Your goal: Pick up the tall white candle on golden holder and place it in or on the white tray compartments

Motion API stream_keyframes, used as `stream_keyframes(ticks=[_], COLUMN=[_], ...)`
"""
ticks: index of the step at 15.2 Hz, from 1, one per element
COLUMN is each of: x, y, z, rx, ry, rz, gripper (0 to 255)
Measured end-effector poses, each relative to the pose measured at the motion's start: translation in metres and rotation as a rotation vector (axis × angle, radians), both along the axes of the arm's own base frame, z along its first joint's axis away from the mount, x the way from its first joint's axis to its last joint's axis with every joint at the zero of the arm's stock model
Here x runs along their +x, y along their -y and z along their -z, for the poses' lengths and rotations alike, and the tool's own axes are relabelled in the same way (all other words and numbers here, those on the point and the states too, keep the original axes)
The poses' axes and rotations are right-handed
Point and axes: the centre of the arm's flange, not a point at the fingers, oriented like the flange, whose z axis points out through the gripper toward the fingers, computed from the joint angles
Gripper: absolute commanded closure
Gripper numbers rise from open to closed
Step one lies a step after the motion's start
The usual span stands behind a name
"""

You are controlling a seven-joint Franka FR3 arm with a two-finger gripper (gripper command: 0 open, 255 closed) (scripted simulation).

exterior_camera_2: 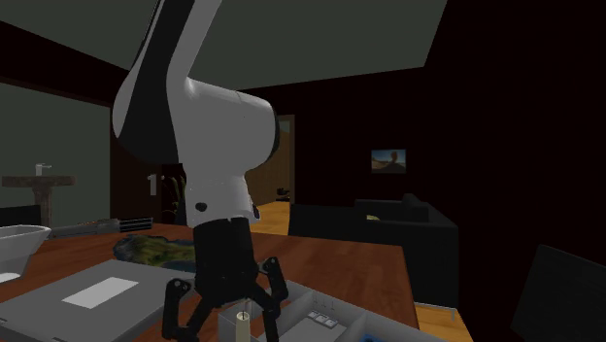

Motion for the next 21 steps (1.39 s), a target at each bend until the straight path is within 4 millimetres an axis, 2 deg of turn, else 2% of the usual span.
stream_keyframes(ticks=[3, 8, 9, 19, 21], x=[-0.0043, -0.0053, -0.0053, -0.0052, -0.0053], y=[0.0003, 0.0007, 0.0007, 0.0009, 0.0010], z=[0.0106, 0.0123, 0.0123, 0.0122, 0.0055], rx=[0.000, 0.000, 0.000, 0.000, 0.000], ry=[0.000, 0.000, 0.000, 0.001, 0.000], rz=[0.000, 0.000, 0.000, 0.000, 0.000], gripper=[0, 0, 255, 255, 255])
